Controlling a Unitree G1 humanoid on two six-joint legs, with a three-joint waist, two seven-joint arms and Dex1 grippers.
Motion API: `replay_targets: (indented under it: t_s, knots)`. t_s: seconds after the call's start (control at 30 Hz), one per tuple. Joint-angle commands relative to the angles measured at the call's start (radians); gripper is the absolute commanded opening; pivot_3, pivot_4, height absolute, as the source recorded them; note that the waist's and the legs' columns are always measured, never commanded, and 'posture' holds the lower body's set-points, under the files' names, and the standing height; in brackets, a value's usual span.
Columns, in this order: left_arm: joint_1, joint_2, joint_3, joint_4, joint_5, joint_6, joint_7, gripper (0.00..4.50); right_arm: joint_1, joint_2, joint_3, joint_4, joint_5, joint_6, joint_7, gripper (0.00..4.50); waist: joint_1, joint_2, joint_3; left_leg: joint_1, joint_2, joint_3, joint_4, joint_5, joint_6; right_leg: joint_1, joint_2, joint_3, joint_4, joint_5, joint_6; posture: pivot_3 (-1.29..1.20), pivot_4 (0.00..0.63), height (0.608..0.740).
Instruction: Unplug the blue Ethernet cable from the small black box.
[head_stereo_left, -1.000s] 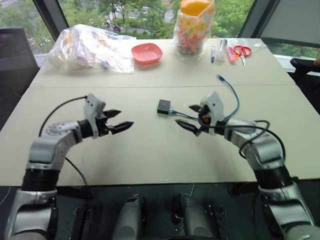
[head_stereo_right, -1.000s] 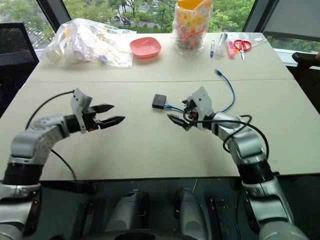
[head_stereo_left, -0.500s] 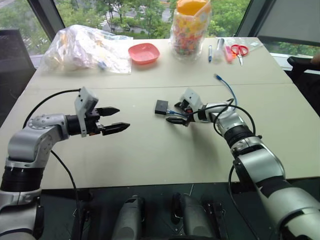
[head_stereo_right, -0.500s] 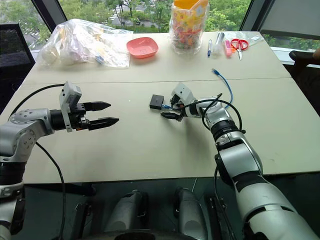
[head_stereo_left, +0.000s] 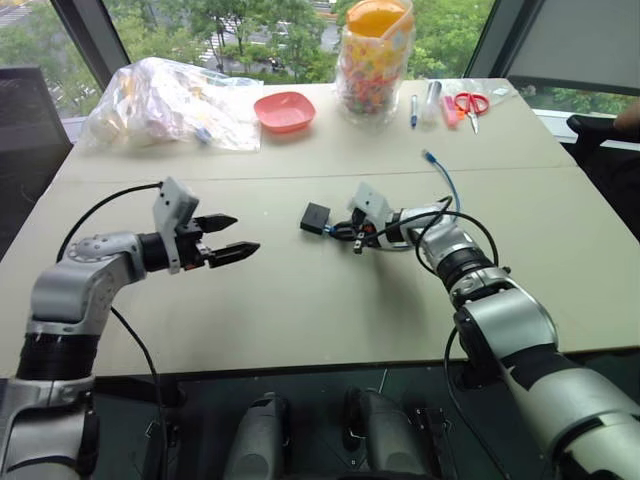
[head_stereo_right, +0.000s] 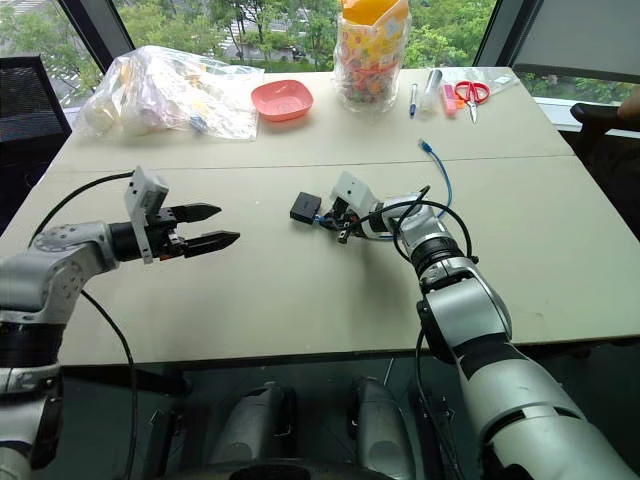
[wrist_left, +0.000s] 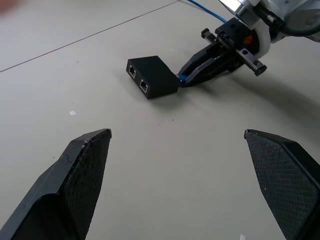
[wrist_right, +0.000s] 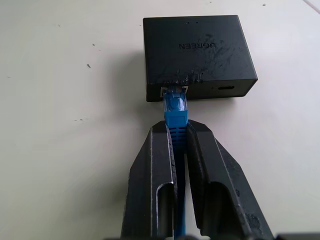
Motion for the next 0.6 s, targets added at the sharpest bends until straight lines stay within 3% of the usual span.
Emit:
replay_targets:
  t_s: [0.03, 0.17, 0.37, 0.6]
  knots:
    - [-0.128, -0.047, 0.005, 0.193, 0.000, -0.050, -0.074, 4.50, 0.007, -0.061, 0.039, -0.123, -0.110, -0.155, -0.151, 0.03, 0.003, 0.000, 0.000, -0.001, 0.000, 0.003, 0.000, 0.000, 0.000, -0.001, 0.000, 0.001, 0.001, 0.000, 0.000, 0.00, 0.150, 0.740]
    - [-0.303, -0.106, 0.002, 0.469, 0.008, -0.084, -0.208, 4.50, 0.082, -0.124, 0.037, -0.393, -0.160, -0.275, -0.240, 0.03, -0.001, -0.002, 0.001, -0.006, -0.003, 0.009, 0.000, 0.000, 0.000, -0.011, -0.001, 0.008, 0.005, 0.002, 0.005, 0.00, 0.150, 0.740]
    - [-0.551, -0.205, 0.009, 0.842, 0.060, -0.164, -0.338, 4.50, 0.253, -0.189, 0.017, -0.821, -0.141, -0.256, -0.230, 0.03, -0.005, -0.002, 0.001, -0.006, -0.003, 0.012, -0.001, 0.000, 0.001, -0.013, 0.001, 0.009, 0.007, -0.001, 0.008, 0.00, 0.150, 0.740]
    - [-0.698, -0.267, 0.044, 1.056, 0.113, -0.249, -0.373, 4.50, 0.328, -0.214, 0.018, -1.003, -0.158, -0.159, -0.225, 0.03, -0.006, -0.003, 0.001, -0.005, -0.002, 0.011, 0.001, 0.000, 0.001, -0.012, 0.000, 0.009, 0.007, 0.000, 0.008, 0.00, 0.150, 0.740]
